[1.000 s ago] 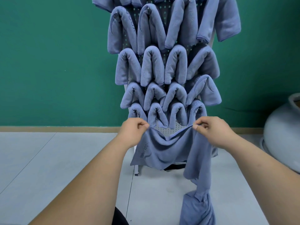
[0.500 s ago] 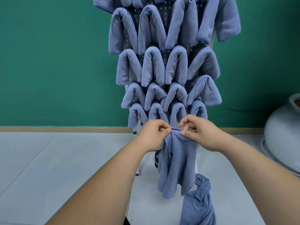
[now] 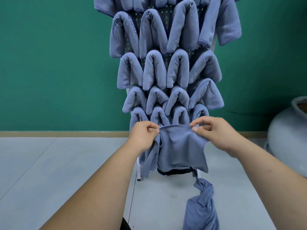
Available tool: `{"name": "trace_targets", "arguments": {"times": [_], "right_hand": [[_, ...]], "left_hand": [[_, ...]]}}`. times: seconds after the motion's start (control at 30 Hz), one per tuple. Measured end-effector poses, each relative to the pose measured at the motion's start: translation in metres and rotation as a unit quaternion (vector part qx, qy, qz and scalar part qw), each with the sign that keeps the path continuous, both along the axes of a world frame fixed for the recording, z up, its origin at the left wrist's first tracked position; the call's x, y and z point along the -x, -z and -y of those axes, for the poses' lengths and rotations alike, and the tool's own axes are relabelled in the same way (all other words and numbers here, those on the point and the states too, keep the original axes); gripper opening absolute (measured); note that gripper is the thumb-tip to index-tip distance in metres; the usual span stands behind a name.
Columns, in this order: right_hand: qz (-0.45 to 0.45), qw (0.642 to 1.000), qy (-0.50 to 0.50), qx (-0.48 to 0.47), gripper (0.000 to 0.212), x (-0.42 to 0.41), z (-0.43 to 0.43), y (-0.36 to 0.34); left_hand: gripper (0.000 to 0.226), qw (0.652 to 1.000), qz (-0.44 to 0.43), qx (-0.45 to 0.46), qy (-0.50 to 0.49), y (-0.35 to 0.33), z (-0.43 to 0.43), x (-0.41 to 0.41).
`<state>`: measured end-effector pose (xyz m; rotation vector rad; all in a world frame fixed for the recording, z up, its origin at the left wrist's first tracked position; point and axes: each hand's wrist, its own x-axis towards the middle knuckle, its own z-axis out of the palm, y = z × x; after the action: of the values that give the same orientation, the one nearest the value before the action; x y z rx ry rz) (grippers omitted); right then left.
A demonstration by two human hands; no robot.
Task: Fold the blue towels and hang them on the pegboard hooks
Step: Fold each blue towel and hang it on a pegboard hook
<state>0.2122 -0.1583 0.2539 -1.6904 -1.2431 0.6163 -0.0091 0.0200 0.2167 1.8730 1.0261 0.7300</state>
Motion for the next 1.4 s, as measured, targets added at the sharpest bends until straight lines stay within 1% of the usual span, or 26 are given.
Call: {"name": "trace_targets", "arguments": {"times": [0.07,0.13,0.2,0.27,0.3,0.37,0.43,0.5,0.57,0.67,0.8,0.93,1.03,1.1,1.17,1.27,1.4], "right_hand": [[-0.054,0.998,-0.015,-0.001,0.015,0.008,-0.002,-0.005],[-0.071,0.997,-0.038,0.022,0.027,0.015,-0.002,-0.008],[-0.047,0.996,-0.058,0.048,0.042,0.020,-0.002,-0.009],[0.001,0.996,-0.062,0.059,0.049,0.024,-0.004,-0.007],[0.035,0.997,-0.052,0.055,0.046,0.027,-0.005,-0.006],[0.092,0.995,-0.026,0.035,0.032,0.031,-0.009,-0.003],[0.108,0.994,-0.021,0.011,0.016,0.034,-0.012,-0.001],[0.127,0.991,-0.031,-0.003,0.008,0.037,-0.014,0.001],[0.158,0.987,-0.034,-0.010,0.009,0.040,-0.015,0.003],[0.196,0.980,-0.013,-0.024,0.015,0.042,-0.017,0.007],[0.175,0.985,0.001,0.001,0.025,0.040,-0.019,0.009],[0.151,0.988,0.014,0.012,0.028,0.038,-0.019,0.012],[0.130,0.991,0.022,0.009,0.022,0.036,-0.020,0.010],[0.110,0.994,-0.002,0.000,0.017,0.035,-0.019,0.009],[0.106,0.993,-0.043,-0.002,0.017,0.034,-0.018,0.010],[0.125,0.991,-0.053,0.005,0.002,0.031,-0.019,0.013],[0.135,0.990,-0.044,0.009,0.005,0.030,-0.019,0.016]], "left_hand": [[0.016,1.000,0.019,0.016,0.015,0.000,0.002,0.000],[0.021,0.999,0.035,0.030,0.023,-0.002,0.005,0.000],[0.023,0.997,0.053,0.056,0.030,-0.006,0.009,0.000],[0.024,0.992,0.080,0.089,0.045,-0.011,0.014,0.000],[0.024,0.988,0.094,0.105,0.055,-0.013,0.016,-0.001],[0.023,0.983,0.110,0.126,0.071,-0.017,0.021,-0.001],[0.018,0.982,0.112,0.131,0.073,-0.019,0.025,-0.002],[0.011,0.983,0.110,0.127,0.073,-0.020,0.030,-0.004],[0.008,0.985,0.103,0.118,0.078,-0.019,0.033,-0.007],[0.009,0.983,0.106,0.120,0.094,-0.018,0.035,-0.011],[0.009,0.979,0.110,0.114,0.129,-0.020,0.040,-0.013],[0.014,0.976,0.112,0.103,0.155,-0.024,0.042,-0.012],[0.023,0.968,0.136,0.113,0.179,-0.026,0.044,-0.010],[0.025,0.969,0.138,0.100,0.180,-0.025,0.043,-0.009],[0.022,0.974,0.124,0.074,0.173,-0.023,0.040,-0.009],[0.017,0.982,0.101,0.037,0.157,-0.020,0.035,-0.009],[0.014,0.986,0.072,-0.007,0.147,-0.017,0.033,-0.012]]}}
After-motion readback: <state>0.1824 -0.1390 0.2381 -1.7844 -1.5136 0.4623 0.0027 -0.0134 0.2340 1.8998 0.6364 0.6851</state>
